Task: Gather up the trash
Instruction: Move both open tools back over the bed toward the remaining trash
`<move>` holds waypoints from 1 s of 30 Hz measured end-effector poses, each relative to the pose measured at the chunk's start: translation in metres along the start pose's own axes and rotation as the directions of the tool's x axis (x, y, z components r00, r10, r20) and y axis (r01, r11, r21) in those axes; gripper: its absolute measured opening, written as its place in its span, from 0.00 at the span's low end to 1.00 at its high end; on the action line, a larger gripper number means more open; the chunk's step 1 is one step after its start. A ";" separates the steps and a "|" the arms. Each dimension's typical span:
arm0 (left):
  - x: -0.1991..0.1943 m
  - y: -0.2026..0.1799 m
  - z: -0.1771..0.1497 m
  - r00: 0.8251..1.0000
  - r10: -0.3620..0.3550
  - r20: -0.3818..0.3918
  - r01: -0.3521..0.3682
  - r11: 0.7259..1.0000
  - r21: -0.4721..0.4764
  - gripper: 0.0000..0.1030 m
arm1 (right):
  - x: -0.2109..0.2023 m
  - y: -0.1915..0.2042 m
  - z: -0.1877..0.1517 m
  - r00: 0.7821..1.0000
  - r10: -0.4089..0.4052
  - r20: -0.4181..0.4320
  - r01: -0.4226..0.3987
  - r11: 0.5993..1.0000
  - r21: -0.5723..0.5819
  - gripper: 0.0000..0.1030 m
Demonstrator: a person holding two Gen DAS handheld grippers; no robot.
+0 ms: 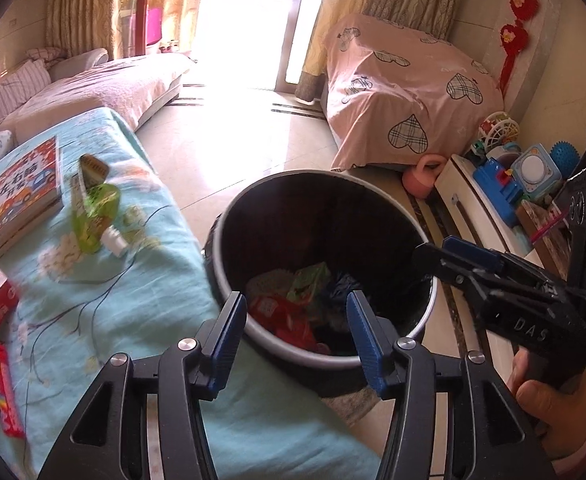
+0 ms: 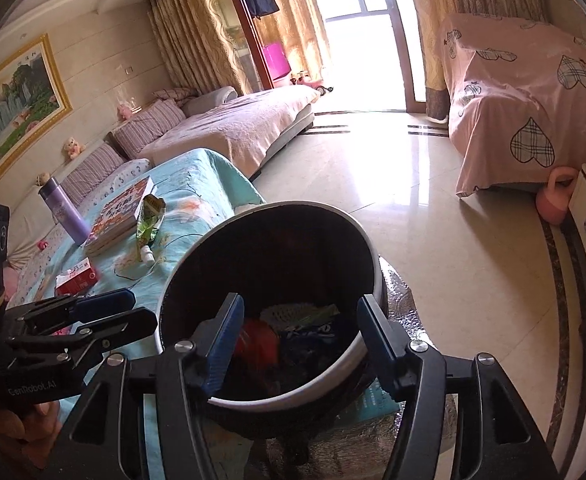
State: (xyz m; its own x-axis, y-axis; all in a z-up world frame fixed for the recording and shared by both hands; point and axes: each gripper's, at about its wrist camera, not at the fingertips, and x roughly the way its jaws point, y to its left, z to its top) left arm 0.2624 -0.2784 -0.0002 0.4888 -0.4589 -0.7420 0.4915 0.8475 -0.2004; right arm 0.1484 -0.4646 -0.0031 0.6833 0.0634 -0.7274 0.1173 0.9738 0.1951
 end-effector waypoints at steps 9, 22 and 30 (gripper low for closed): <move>-0.053 0.047 -0.059 0.998 0.053 0.030 -0.049 0.991 -0.127 0.57 | -0.016 0.030 -0.014 0.996 0.084 0.040 -0.085 0.996 0.031 0.83; -0.139 0.121 -0.145 0.983 0.174 0.050 -0.149 0.934 -0.324 0.58 | -0.002 0.121 -0.056 0.971 0.237 -0.026 -0.237 0.971 -0.002 0.87; -0.171 0.162 -0.173 0.971 0.233 0.046 -0.193 0.887 -0.420 0.58 | 0.017 0.178 -0.078 0.952 0.286 -0.109 -0.294 0.954 -0.064 0.87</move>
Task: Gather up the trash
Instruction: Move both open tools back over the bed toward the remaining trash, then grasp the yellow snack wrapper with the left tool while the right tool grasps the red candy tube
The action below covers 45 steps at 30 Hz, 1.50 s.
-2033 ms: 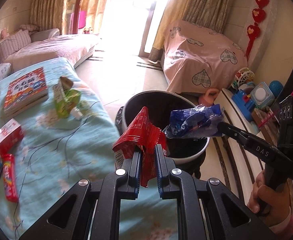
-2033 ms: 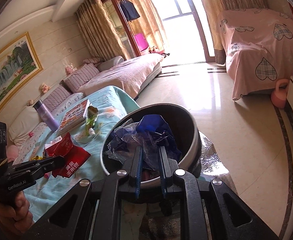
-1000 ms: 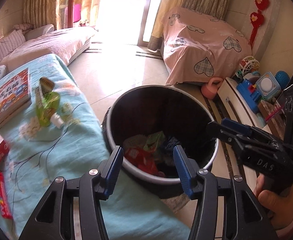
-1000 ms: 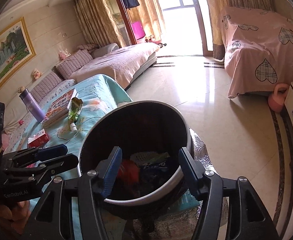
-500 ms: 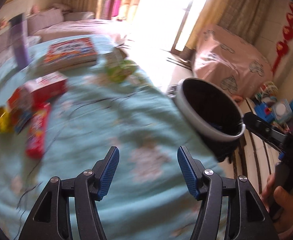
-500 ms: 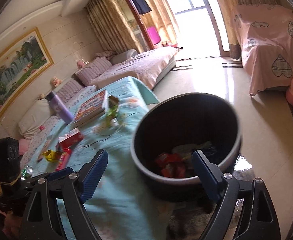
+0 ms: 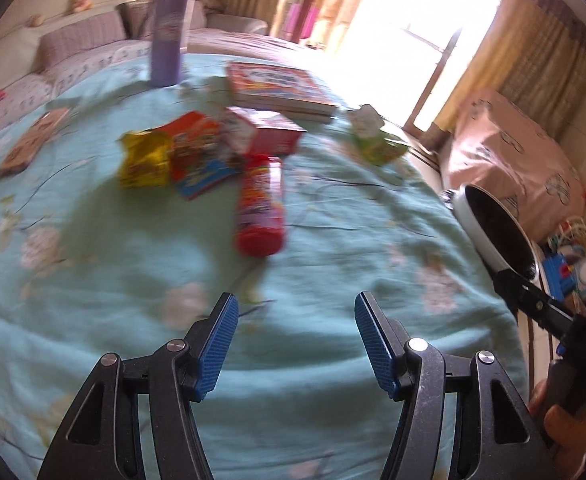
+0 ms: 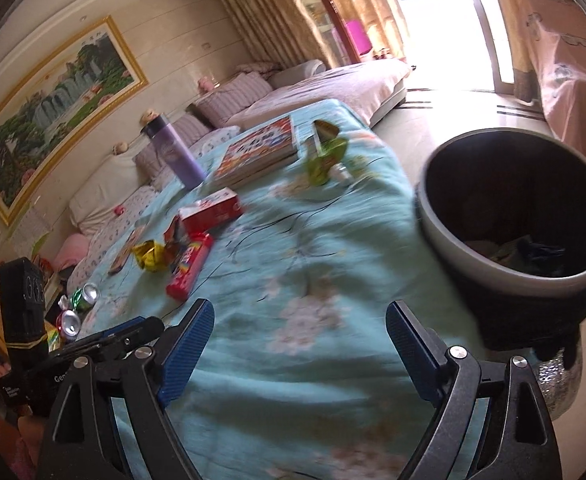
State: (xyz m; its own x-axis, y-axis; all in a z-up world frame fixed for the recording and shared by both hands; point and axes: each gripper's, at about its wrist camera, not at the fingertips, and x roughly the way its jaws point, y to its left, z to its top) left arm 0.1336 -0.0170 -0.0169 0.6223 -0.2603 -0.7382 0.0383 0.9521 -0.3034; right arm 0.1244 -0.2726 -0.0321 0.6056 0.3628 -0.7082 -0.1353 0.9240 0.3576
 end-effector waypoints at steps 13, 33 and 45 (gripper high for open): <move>-0.004 0.058 0.019 0.998 0.063 0.027 -0.061 0.994 -0.086 0.59 | 0.047 0.053 0.004 0.994 0.081 -0.074 -0.086 0.994 -0.063 0.86; 0.067 0.105 0.097 0.995 0.084 0.058 -0.078 0.991 -0.105 0.62 | 0.152 0.101 0.033 0.966 0.132 -0.222 -0.148 0.987 -0.056 0.54; 0.069 0.097 0.082 0.999 0.039 0.033 -0.037 0.998 -0.043 0.16 | 0.139 0.095 0.023 0.966 0.138 -0.218 -0.159 0.984 -0.082 0.36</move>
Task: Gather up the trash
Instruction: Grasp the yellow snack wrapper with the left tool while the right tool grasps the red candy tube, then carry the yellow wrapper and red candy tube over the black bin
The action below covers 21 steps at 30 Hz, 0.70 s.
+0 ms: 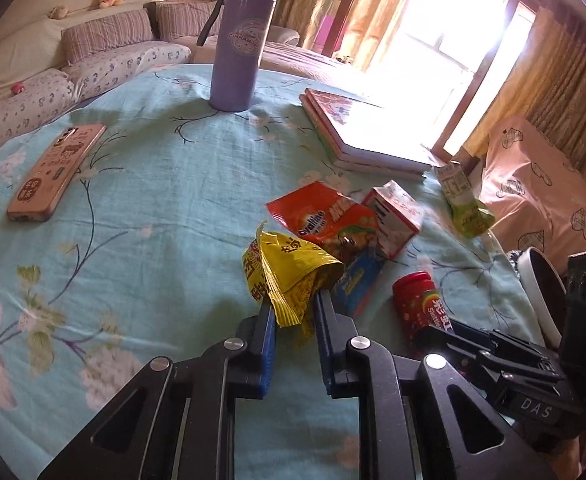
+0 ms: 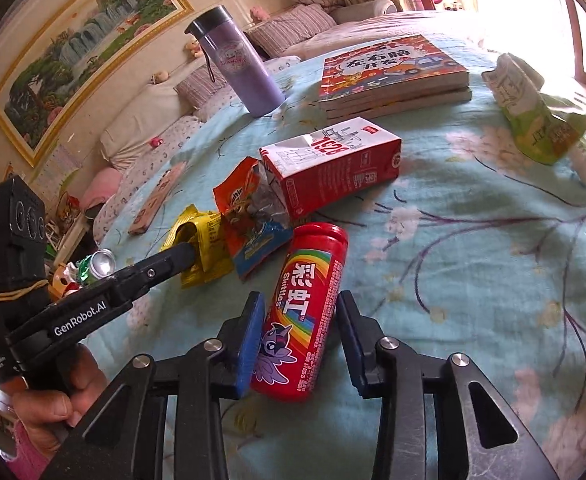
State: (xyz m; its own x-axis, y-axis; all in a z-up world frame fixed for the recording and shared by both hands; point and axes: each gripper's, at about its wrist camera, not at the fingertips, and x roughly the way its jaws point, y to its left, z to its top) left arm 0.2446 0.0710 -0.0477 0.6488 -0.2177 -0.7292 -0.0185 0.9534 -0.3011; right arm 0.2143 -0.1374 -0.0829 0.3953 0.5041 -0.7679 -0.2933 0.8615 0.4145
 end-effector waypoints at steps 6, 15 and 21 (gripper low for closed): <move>-0.027 -0.022 -0.020 0.998 -0.060 0.005 0.060 0.998 0.015 0.15 | -0.039 -0.014 -0.016 0.999 -0.003 0.044 0.002 1.000 0.021 0.31; -0.048 -0.054 -0.045 0.991 -0.130 -0.018 0.131 0.990 0.058 0.15 | -0.066 -0.034 -0.035 0.992 -0.125 0.014 0.125 0.992 -0.028 0.31; -0.053 -0.063 -0.050 0.991 -0.129 -0.038 0.131 0.989 0.068 0.15 | -0.058 -0.039 -0.039 0.992 -0.123 -0.009 0.123 0.992 -0.036 0.35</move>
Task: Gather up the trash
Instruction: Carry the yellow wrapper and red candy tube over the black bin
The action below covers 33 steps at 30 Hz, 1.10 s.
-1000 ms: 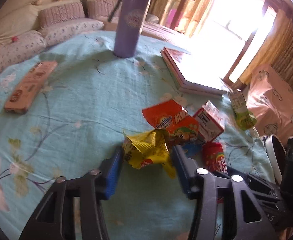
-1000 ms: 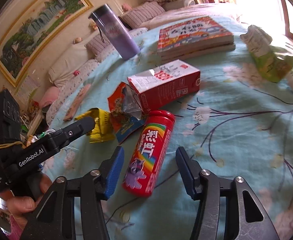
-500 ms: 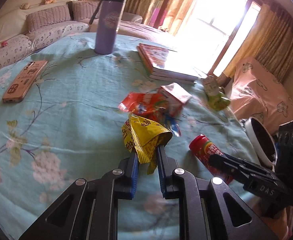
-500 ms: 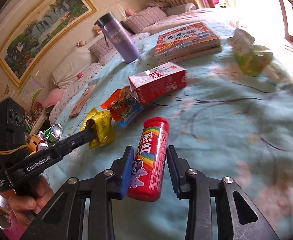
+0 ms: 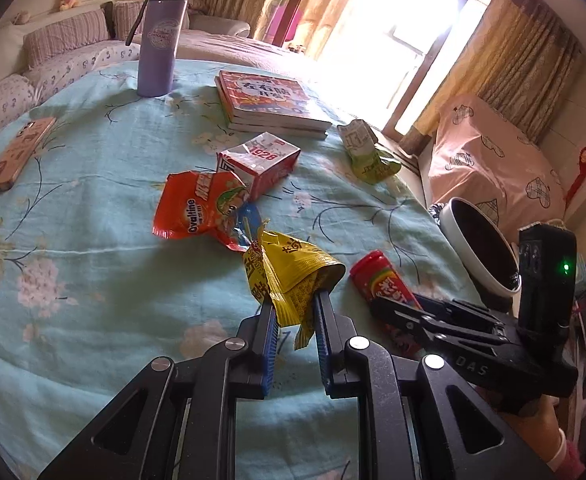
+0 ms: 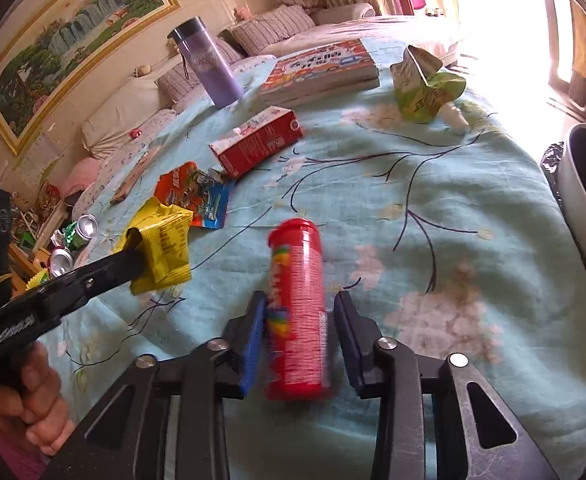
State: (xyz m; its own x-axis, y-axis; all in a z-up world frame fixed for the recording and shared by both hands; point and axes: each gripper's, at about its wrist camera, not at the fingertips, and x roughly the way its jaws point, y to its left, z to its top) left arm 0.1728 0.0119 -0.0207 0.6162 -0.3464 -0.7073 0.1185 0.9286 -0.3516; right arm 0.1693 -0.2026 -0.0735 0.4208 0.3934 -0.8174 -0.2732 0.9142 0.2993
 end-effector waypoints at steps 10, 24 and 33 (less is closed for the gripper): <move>0.007 -0.048 -0.001 0.999 -0.033 -0.023 0.034 0.997 0.075 0.15 | -0.041 -0.034 -0.012 0.995 0.027 0.099 -0.036 0.995 0.090 0.28; 0.042 -0.139 0.008 0.991 -0.111 -0.079 0.127 0.966 0.226 0.16 | -0.134 -0.107 -0.021 0.966 -0.094 0.242 0.041 0.976 0.213 0.29; 0.058 -0.173 0.013 0.986 -0.134 -0.101 0.157 0.949 0.273 0.16 | -0.153 -0.140 -0.024 0.952 -0.147 0.269 0.071 0.959 0.275 0.29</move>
State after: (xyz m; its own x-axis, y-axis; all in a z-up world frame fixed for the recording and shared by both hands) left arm 0.1981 -0.1674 0.0066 0.5127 -0.4795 -0.7123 0.4215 0.8633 -0.2777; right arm 0.1223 -0.3933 -0.0023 0.6735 0.2662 -0.6896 0.0053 0.9312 0.3645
